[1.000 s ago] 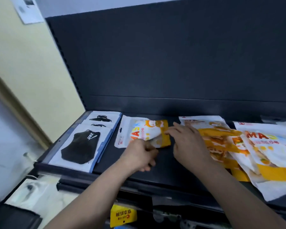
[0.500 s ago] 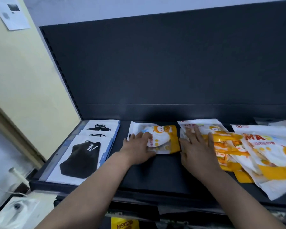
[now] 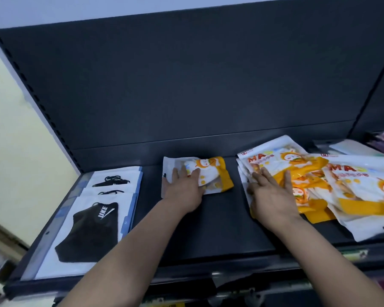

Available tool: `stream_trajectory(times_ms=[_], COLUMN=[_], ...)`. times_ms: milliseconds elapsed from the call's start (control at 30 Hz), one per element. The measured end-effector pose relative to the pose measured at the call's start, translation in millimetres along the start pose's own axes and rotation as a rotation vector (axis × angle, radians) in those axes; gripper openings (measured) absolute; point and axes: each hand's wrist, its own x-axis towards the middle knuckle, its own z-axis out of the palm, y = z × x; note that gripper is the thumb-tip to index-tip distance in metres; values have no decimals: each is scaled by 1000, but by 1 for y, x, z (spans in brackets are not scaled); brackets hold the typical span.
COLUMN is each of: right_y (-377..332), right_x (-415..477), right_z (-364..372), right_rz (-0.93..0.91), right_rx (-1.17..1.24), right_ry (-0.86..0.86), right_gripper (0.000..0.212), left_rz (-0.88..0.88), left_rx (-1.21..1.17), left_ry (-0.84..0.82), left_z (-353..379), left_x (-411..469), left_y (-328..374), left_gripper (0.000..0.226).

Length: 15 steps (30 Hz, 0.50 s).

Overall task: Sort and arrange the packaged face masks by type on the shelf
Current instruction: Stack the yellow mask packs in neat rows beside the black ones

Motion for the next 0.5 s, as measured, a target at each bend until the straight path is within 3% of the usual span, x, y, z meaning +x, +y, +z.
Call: stream_trajectory(times_ms=[100,167,267,367,500], right_y=[4,9,26,43,54], right_x=[-9,-12,-16,-23,-28], right_z=[-5,-8,-9,-5,-4], right_rz=[-61,-6,108,150,129], right_rx=[134,114,74,151,260], right_ry=[220,319,197,33,14], right_gripper=[37,39,55,55,50], left_rz=[127,176,134,6,-250], left_rx=[-204,-432,-659,-904,-1120], left_ry=[235,305,247,145,139], left_z=[-9,-17,-24,-27,-27], left_x=[-2,-2,3,13,29], left_y=[26,48,84,115,139], left_gripper=[52,42,33,33,61])
